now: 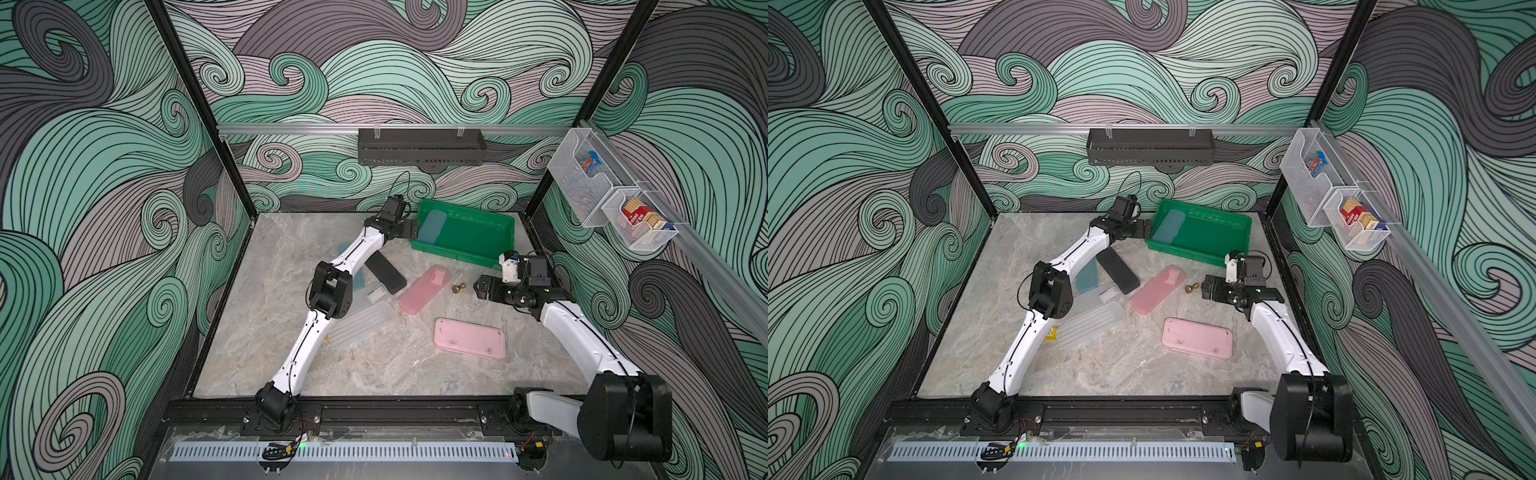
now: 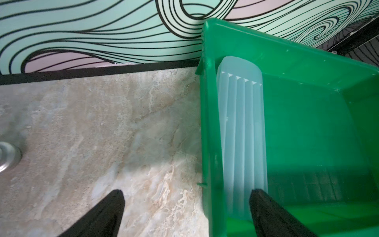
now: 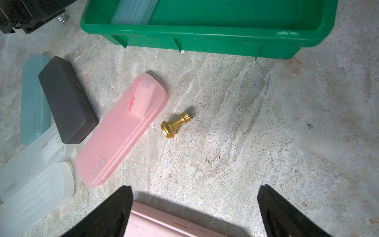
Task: Put the pencil case into the storage box
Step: Adjust the storage box at the center of the board.
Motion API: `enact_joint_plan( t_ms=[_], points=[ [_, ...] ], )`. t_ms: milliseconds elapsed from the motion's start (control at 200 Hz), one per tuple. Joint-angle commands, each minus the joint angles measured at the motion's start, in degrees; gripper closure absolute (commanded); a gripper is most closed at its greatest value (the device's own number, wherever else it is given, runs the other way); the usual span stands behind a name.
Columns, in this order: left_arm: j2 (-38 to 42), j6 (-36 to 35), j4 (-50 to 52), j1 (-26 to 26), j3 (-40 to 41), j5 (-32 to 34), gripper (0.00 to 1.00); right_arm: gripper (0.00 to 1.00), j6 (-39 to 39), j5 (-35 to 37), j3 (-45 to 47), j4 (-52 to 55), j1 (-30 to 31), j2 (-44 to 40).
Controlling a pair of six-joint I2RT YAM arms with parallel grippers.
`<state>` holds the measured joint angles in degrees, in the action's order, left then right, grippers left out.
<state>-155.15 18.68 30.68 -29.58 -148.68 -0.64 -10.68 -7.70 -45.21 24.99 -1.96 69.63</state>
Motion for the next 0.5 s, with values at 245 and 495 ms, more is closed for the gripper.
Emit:
enact_joint_plan(
  t_ms=[245,495],
  points=[
    [-1.14,-0.95,7.39,-0.68,0.33,-2.55,0.01,0.01,-0.29,-1.39,1.00,-0.29,-0.33,-2.43],
    [0.18,-2.83,13.10,-0.69,1.20,-4.08,0.01,0.01,-0.48,-2.14,0.91,-0.17,-0.33,-2.81]
  ],
)
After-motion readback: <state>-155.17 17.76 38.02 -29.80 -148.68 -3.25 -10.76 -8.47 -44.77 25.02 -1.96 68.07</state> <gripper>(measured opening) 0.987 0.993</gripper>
